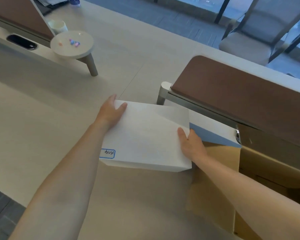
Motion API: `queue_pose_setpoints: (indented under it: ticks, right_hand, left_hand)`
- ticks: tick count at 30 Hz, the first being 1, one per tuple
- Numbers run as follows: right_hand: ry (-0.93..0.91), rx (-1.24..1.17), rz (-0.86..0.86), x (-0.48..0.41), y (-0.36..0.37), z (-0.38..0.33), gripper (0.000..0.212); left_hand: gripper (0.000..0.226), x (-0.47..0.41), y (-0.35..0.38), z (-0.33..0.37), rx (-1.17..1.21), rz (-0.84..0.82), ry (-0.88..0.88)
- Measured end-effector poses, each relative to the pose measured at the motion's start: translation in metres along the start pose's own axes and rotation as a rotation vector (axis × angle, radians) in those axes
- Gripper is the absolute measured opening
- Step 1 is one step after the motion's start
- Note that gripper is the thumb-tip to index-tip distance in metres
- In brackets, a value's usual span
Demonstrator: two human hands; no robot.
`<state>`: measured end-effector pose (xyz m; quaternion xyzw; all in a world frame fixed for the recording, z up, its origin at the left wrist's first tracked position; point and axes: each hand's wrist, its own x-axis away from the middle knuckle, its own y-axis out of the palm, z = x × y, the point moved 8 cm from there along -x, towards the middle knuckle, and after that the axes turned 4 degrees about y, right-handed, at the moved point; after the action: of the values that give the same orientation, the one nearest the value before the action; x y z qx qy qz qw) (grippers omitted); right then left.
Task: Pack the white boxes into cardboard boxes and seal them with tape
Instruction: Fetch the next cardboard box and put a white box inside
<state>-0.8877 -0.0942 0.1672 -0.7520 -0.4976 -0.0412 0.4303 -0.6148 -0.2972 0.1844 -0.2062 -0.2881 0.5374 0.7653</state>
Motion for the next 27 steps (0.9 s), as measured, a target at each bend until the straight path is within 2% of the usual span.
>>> queue_pose_setpoints:
  ticks: [2, 6, 8, 11, 14, 16, 18, 21, 24, 25, 27]
  right_hand:
    - [-0.019, 0.042, 0.015, -0.004, 0.000, -0.001, 0.057]
    - [-0.076, 0.176, -0.003, -0.018, -0.005, -0.021, 0.059]
    - [-0.106, 0.373, 0.017, -0.031, -0.009, -0.042, 0.063]
    - [-0.198, 0.635, 0.136, -0.040, -0.016, -0.077, 0.058]
    - [-0.431, 0.735, 0.318, -0.020, -0.016, -0.098, 0.051]
    - [-0.558, 0.801, 0.369, 0.002, -0.011, -0.099, 0.047]
    - [-0.462, 0.746, 0.246, 0.012, -0.004, -0.082, 0.048]
    - [-0.117, 0.560, 0.010, 0.014, 0.005, -0.049, 0.062]
    - [-0.042, 0.415, -0.159, 0.020, 0.028, -0.050, 0.066]
    - [-0.070, 0.409, -0.190, 0.021, 0.036, -0.058, 0.065]
    - [-0.130, 0.423, -0.171, 0.019, 0.046, -0.079, 0.066]
  left_hand:
    - [0.052, -0.009, 0.003, 0.011, -0.217, 0.026, 0.117]
    - [0.039, -0.003, -0.005, 0.005, -0.301, 0.124, 0.129]
    - [0.034, 0.006, -0.016, -0.007, -0.266, 0.230, 0.052]
    - [0.033, 0.019, -0.032, -0.021, -0.253, 0.374, -0.085]
    - [0.034, 0.029, -0.044, -0.027, -0.255, 0.465, -0.181]
    - [0.034, 0.034, -0.048, -0.028, -0.279, 0.486, -0.241]
    - [0.036, 0.043, -0.047, -0.029, -0.306, 0.491, -0.302]
    - [0.042, 0.072, -0.048, -0.035, -0.415, 0.516, -0.393]
    - [0.052, 0.112, -0.051, -0.051, -0.565, 0.428, -0.513]
    - [0.053, 0.122, -0.048, -0.061, -0.530, 0.320, -0.580]
    - [0.050, 0.134, -0.030, -0.075, -0.332, -0.009, -0.671]
